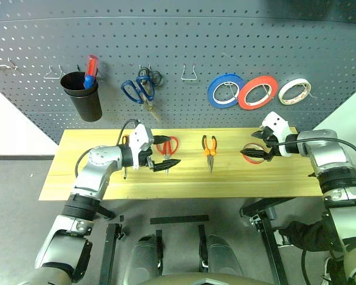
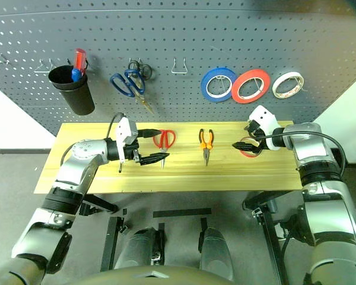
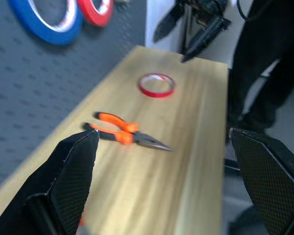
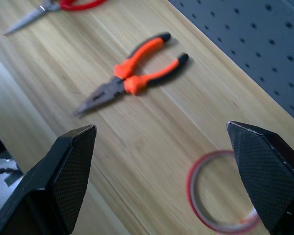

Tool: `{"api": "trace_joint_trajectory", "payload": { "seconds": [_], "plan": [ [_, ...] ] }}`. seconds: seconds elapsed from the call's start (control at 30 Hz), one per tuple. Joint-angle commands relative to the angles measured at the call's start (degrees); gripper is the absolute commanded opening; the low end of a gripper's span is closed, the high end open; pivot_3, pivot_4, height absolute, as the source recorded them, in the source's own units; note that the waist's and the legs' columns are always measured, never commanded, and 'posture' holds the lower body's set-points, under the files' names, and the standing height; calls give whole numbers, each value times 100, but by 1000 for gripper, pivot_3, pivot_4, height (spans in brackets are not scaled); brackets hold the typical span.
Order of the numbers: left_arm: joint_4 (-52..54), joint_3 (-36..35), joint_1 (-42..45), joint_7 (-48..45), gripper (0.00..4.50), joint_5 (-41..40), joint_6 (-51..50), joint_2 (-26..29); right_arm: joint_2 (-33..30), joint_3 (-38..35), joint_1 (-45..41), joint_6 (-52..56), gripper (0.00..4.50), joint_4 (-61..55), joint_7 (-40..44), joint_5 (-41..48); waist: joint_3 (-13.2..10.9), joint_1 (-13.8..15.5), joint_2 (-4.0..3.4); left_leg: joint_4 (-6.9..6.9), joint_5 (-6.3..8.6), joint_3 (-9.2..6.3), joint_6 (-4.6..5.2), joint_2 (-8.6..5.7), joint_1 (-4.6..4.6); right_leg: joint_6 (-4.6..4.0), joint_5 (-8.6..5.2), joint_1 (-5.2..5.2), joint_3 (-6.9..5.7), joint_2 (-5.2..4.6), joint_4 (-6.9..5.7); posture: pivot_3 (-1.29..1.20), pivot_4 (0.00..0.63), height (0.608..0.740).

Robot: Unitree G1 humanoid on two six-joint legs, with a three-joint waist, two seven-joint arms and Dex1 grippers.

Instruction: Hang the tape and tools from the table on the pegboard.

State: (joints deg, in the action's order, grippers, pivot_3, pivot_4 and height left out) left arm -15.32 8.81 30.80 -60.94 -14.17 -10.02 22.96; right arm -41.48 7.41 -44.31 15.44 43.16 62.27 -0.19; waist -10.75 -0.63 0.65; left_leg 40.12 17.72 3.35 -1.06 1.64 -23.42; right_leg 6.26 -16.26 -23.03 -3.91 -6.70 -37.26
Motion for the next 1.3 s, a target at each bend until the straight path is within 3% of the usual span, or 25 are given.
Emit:
{"api": "trace_joint_trajectory", "payload": {
  "seconds": [0.03,0.3,0.87,1.3],
  "plan": [
    [-76,138,328,108,4480,98,-154,-205,56,32,-287,44,4500,323,-158,-167,-21,-26,-3,0,0,0,0,0,0,0,0,0,1,0,0,-47,223,732],
    [-779,565,773,350,4480,659,-10,-643,275,90,-619,38,4500,1012,-419,-391,-209,-64,-31,-1,3,1,6,1,3,0,0,-3,12,0,0,-71,286,732],
    [-1247,562,951,909,4480,1072,485,-1121,600,105,-1260,-127,4500,2409,-1225,-795,-728,-198,-27,1,8,-5,15,8,-5,0,0,-20,16,-9,-7,-64,384,732],
    [-1116,490,984,1000,4480,1069,378,-1055,890,140,-1581,-149,4500,2955,-1570,-1002,-1028,-187,-23,-1,8,8,15,12,-15,0,0,-42,16,-12,-37,-33,414,732]
  ]
}}
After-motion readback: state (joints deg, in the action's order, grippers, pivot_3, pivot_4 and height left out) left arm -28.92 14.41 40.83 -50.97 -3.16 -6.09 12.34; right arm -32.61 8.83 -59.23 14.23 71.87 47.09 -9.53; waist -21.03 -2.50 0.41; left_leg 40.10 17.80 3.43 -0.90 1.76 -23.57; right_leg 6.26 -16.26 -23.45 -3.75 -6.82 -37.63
